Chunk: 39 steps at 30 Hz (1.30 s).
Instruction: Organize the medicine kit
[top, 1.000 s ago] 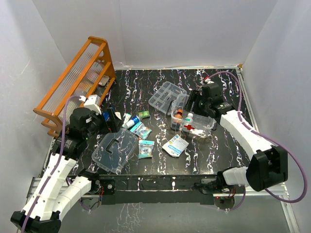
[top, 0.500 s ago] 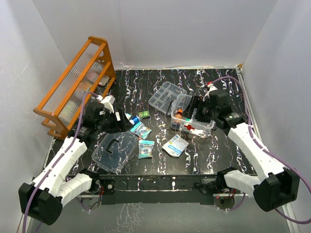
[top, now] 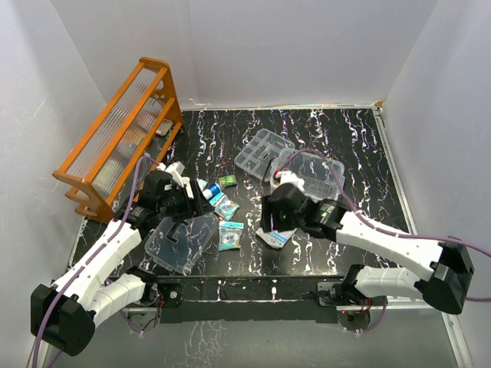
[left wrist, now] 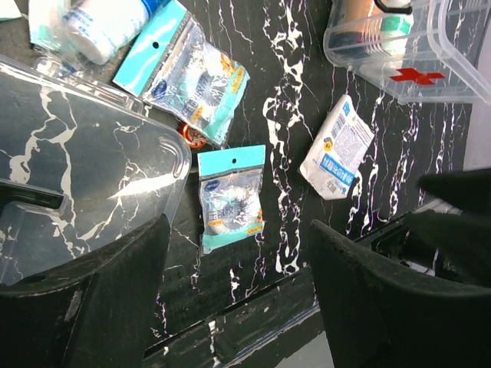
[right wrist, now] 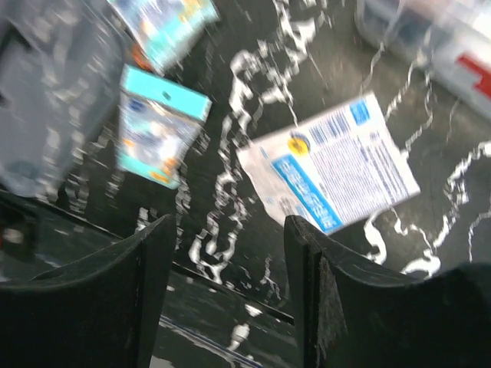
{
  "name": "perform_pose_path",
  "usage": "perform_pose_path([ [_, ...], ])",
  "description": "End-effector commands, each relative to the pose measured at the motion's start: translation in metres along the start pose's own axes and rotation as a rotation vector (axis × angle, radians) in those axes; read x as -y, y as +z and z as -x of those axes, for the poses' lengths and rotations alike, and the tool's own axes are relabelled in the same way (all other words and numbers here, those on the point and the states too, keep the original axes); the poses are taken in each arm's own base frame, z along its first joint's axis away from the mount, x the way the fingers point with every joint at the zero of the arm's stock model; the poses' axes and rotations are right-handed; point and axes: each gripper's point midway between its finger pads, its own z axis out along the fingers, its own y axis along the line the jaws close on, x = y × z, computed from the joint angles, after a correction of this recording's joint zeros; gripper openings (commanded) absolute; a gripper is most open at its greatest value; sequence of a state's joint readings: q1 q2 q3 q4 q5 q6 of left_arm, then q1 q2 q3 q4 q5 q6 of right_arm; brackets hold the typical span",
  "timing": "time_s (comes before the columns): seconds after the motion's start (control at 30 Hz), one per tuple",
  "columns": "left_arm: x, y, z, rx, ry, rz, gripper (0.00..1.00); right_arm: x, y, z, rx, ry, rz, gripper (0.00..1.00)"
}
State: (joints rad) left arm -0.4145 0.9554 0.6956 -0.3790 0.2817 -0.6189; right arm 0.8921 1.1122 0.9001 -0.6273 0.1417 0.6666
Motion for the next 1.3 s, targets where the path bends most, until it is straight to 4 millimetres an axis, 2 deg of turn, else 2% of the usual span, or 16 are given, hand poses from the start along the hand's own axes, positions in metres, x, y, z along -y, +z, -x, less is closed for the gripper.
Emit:
perform_pose_path([
  [0.0, -0.001, -0.01, 0.011, 0.062, -0.008, 0.035, 0.7, 0.027, 0.008, -0.029, 0.02, -0.073, -0.238, 0.56],
  [0.13, -0.01, -0.019, 0.023, 0.103, 0.007, 0.122, 0.71, 0.031, 0.02, -0.056, -0.029, -0.225, -0.331, 0.55],
  [0.27, -0.022, -0.032, 0.038, 0.181, 0.005, 0.22, 0.72, 0.023, 0.038, -0.072, -0.048, -0.415, -0.375, 0.57],
  [0.43, -0.032, -0.056, 0.057, 0.313, -0.019, 0.298, 0.75, 0.021, 0.058, -0.073, -0.038, -0.528, -0.476, 0.57],
  [0.63, -0.038, -0.08, 0.07, 0.43, -0.046, 0.346, 0.79, 0.028, 0.066, -0.06, 0.02, -0.593, -0.573, 0.57],
  [0.9, -0.038, -0.086, 0.074, 0.46, -0.033, 0.352, 0.8, 0.039, 0.084, -0.074, -0.014, -0.659, -0.629, 0.52],
  [1.07, -0.039, -0.087, 0.074, 0.47, -0.033, 0.351, 0.8, 0.047, 0.087, -0.077, -0.013, -0.659, -0.666, 0.44],
  [1.27, -0.039, -0.089, 0.078, 0.481, -0.023, 0.356, 0.8, 0.046, 0.086, -0.068, 0.03, -0.627, -0.711, 0.11],
])
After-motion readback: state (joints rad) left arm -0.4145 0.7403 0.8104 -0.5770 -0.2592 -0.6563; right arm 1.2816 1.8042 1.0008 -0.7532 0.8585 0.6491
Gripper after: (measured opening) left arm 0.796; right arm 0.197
